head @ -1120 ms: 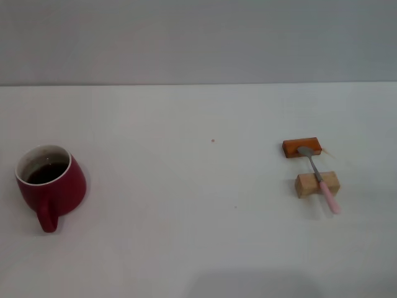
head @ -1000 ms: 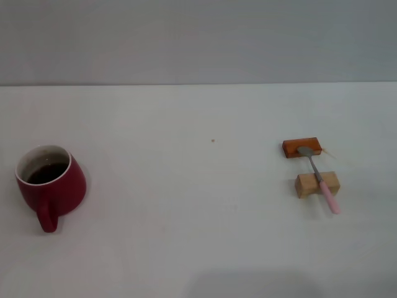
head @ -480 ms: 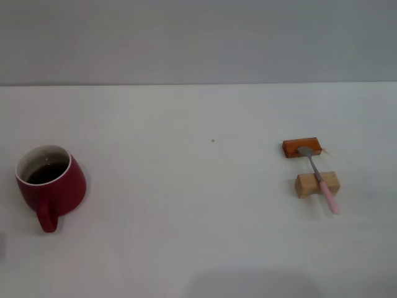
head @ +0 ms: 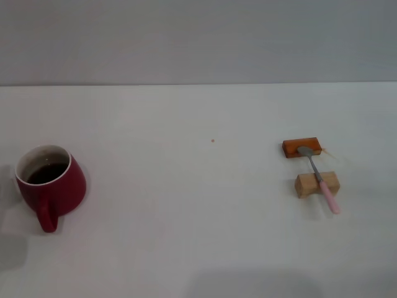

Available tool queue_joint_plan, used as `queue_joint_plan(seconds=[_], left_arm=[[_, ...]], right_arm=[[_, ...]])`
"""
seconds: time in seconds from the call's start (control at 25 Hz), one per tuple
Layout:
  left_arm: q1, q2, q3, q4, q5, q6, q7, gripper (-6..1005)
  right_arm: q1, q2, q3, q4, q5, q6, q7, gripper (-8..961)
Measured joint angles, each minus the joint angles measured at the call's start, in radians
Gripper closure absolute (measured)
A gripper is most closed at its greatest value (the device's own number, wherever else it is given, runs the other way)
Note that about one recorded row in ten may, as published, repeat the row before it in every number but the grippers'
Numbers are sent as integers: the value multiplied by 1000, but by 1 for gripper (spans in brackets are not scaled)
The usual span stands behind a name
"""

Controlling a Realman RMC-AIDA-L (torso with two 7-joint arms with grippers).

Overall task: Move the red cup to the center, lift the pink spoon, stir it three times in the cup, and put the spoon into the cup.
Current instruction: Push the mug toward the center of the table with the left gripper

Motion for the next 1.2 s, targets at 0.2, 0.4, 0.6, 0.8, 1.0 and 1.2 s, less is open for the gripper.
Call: queue_joint_plan(seconds=[0.2, 0.4, 0.6, 0.8, 1.0, 1.2], left_arm=[[-16, -2, 64, -10, 0, -32, 2, 1000], [-29, -5, 98, -12, 0, -45, 9, 1000], [-35, -6, 144, -20, 1, -46, 9, 1001], [-38, -8, 205, -45, 2, -46, 9, 1001], [-35, -10, 275, -90, 2, -50, 9, 1001], [-36, -12, 326, -114, 1, -56, 5, 1001]], right_arm=[[1, 0, 1, -4, 0, 0, -2, 359], [4, 0, 3, -13, 0, 0, -2, 359], [8, 0, 5, -22, 0, 0, -2, 359], [14, 0, 13, -30, 0, 0, 1, 360], [18, 0, 13, -30, 0, 5, 1, 359], [21, 0, 12, -30, 0, 7, 1, 360]])
